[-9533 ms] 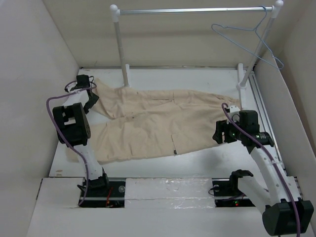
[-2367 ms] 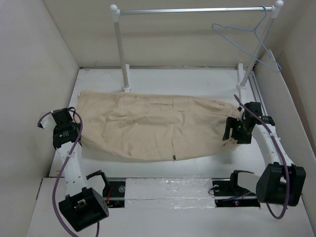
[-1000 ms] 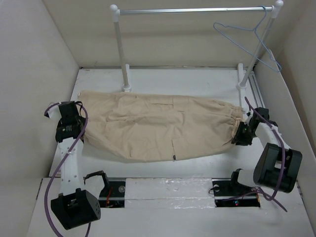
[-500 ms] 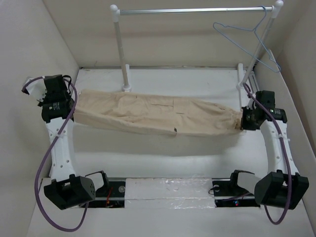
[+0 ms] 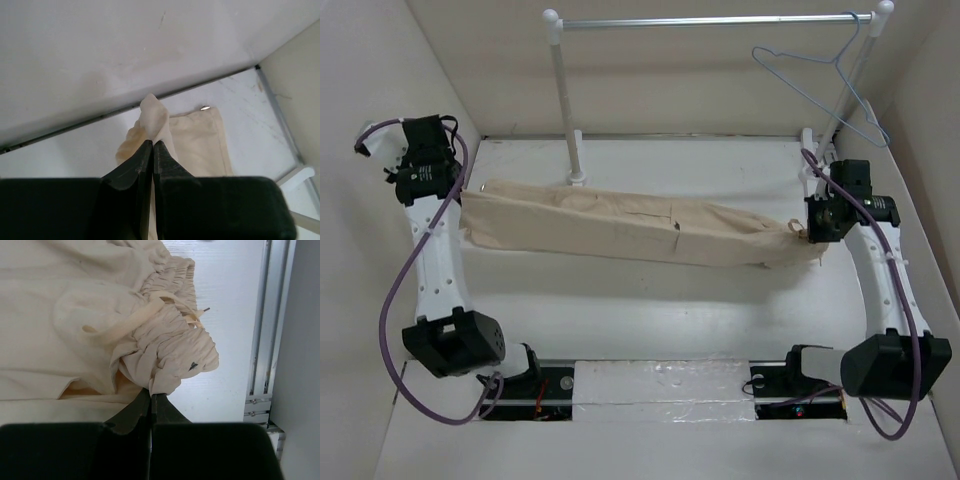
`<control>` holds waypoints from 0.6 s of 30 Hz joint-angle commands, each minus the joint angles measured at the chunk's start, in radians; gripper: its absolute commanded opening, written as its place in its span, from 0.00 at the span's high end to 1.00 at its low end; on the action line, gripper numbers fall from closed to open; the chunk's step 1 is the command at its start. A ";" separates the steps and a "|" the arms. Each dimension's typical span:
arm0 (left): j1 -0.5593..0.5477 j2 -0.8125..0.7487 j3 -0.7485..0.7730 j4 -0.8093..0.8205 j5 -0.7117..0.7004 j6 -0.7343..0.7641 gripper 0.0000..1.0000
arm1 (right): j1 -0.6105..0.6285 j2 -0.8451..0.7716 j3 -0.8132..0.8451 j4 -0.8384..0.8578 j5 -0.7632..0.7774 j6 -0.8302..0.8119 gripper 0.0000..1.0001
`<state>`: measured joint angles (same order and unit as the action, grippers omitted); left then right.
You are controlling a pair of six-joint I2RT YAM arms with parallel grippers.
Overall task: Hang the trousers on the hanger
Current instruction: Fold the trousers at the center of the board.
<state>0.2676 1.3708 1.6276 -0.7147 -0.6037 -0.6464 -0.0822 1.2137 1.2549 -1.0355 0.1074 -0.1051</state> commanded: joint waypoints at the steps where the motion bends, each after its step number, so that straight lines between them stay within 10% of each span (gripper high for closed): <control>1: 0.004 0.022 -0.009 -0.037 -0.019 -0.016 1.00 | -0.030 -0.015 0.077 0.025 -0.034 -0.036 1.00; 9: 0.004 -0.102 -0.262 0.034 -0.053 -0.007 1.00 | -0.019 -0.166 -0.111 0.006 -0.071 -0.038 1.00; 18: -0.005 0.233 -0.018 0.052 0.002 0.057 1.00 | -0.065 0.121 0.053 0.184 -0.083 -0.051 1.00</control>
<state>0.2646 1.4910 1.4975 -0.6952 -0.5934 -0.6170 -0.1127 1.2613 1.2407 -0.9852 0.0406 -0.1394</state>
